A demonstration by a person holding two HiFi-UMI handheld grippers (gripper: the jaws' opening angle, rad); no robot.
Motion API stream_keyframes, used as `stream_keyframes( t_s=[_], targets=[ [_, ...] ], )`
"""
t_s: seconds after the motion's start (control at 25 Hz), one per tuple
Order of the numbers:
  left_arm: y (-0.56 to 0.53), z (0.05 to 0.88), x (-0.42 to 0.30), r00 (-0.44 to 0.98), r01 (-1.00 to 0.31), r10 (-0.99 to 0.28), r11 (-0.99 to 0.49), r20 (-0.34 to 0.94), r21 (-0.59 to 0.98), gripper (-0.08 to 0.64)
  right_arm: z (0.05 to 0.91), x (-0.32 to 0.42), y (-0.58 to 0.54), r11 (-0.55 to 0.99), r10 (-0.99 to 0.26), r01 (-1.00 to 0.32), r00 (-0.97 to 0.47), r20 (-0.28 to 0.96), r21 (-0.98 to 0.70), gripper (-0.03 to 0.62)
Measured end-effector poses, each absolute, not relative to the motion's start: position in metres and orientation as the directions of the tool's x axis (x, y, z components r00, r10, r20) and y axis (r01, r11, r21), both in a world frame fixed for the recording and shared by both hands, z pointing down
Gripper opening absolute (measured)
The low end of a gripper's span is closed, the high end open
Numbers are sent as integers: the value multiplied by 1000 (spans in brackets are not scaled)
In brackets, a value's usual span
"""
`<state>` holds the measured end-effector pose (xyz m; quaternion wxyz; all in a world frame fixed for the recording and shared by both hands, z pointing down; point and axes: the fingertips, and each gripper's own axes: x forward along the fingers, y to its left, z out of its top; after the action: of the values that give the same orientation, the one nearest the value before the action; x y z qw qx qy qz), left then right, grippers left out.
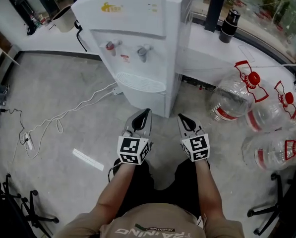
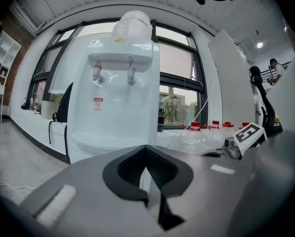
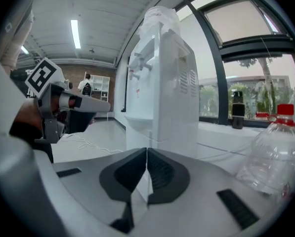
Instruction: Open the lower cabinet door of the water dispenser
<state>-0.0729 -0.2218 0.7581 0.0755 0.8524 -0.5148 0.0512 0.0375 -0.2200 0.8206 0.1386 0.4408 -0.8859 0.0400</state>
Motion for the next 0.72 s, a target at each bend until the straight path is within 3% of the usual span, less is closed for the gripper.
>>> stream_keyframes(
  t_s=[0.72],
  targets=[
    [-213, 772, -63, 548, -836, -807, -538, 221, 110, 8, 876, 42, -281, 591, -761, -806, -554, 338, 8, 12]
  ],
)
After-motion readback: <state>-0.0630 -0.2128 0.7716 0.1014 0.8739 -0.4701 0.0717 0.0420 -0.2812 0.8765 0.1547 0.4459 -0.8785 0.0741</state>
